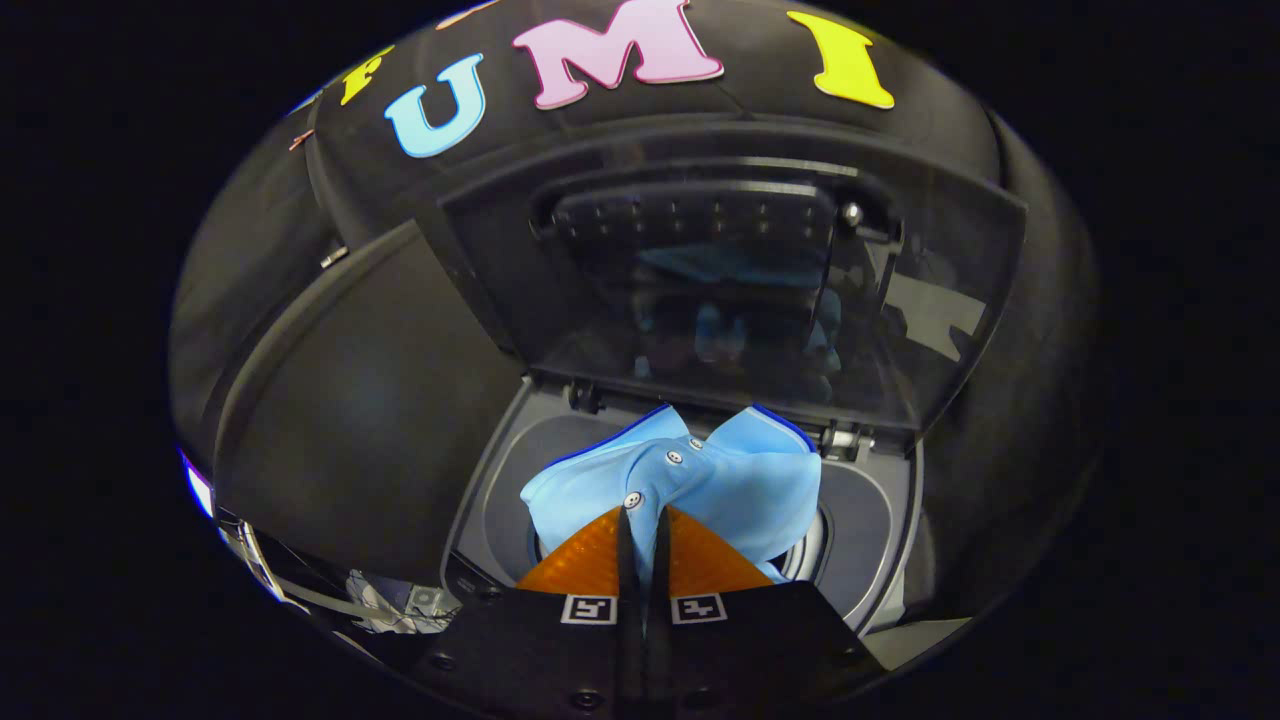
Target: Put the clothes into the washing machine and then close the washing machine lid.
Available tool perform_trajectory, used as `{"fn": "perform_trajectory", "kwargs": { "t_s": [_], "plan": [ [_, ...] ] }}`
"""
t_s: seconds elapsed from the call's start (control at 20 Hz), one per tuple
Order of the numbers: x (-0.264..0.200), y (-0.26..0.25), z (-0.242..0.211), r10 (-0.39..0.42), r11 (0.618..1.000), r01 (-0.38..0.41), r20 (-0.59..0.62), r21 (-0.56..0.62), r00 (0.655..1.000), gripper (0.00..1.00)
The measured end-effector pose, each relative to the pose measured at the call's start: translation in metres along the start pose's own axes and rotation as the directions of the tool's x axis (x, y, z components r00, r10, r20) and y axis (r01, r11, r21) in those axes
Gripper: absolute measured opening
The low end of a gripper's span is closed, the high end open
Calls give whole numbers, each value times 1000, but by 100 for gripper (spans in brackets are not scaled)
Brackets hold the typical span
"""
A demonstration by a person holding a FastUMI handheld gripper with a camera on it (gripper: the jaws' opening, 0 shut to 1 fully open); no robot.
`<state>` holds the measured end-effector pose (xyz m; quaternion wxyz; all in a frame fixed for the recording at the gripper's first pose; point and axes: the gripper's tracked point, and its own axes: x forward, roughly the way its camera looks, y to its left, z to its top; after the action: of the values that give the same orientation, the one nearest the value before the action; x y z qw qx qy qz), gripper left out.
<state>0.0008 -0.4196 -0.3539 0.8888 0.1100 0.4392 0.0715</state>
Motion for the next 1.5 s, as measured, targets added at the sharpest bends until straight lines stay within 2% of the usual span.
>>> {"fn": "perform_trajectory", "kwargs": {
  "t_s": [0.4, 0.75, 1.3, 1.5],
  "plan": [
    [45, -7, -47, -24, 998, 16, -131, -59, 991, 5],
    [71, -8, -71, -41, 995, 20, -214, -101, 976, 5],
    [80, -10, -73, -69, 993, 46, -218, -108, 973, 6],
    [92, -13, -68, -71, 989, 46, -178, -142, 981, 78]
  ]
}}
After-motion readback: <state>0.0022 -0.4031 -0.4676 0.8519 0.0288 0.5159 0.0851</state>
